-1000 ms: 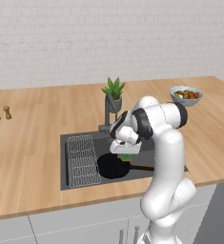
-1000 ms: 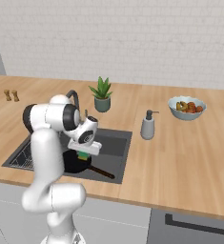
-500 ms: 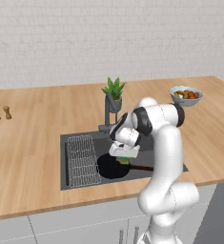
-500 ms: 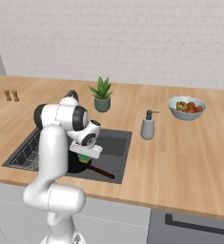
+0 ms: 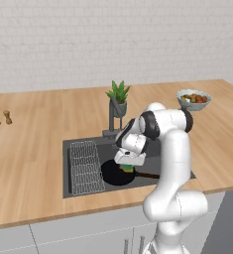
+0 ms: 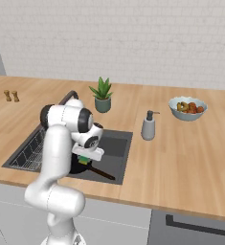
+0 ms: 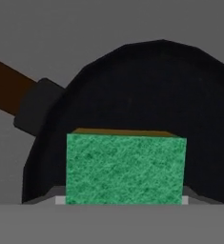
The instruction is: Pick the pan and sponge and place them into the sink. Then turn on the water.
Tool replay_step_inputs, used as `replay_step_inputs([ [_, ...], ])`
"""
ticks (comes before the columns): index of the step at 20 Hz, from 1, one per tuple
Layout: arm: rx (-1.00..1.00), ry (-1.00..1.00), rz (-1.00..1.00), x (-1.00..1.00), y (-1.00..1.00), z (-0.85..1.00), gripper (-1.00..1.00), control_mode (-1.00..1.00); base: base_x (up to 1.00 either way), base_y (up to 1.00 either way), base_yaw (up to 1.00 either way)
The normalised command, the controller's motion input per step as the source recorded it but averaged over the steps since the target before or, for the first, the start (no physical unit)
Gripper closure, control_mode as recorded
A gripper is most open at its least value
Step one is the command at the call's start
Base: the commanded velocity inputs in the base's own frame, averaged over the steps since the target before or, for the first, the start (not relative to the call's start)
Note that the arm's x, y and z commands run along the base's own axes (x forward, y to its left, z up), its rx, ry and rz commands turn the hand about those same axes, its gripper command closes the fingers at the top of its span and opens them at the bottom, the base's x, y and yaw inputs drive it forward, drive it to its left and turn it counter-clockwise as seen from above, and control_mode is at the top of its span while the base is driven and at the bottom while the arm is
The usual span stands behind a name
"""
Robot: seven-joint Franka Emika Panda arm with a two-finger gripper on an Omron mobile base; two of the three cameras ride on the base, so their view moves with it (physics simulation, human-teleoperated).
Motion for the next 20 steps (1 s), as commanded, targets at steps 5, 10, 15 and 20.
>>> replay_step_inputs([
  [5,0.05,-0.11,0.01,-0.08,0.00,-0.09,-1.00,-1.00,0.00,0.00,0.00],
  [10,0.06,-0.25,0.02,-0.18,0.00,0.00,-1.00,-1.00,0.00,0.00,0.00],
  [15,0.07,-0.22,0.00,-0.20,0.00,0.08,-1.00,-1.00,0.00,0.00,0.00],
  [20,0.14,-0.27,0.01,-0.52,-0.29,0.22,-1.00,-1.00,0.00,0.00,0.00],
])
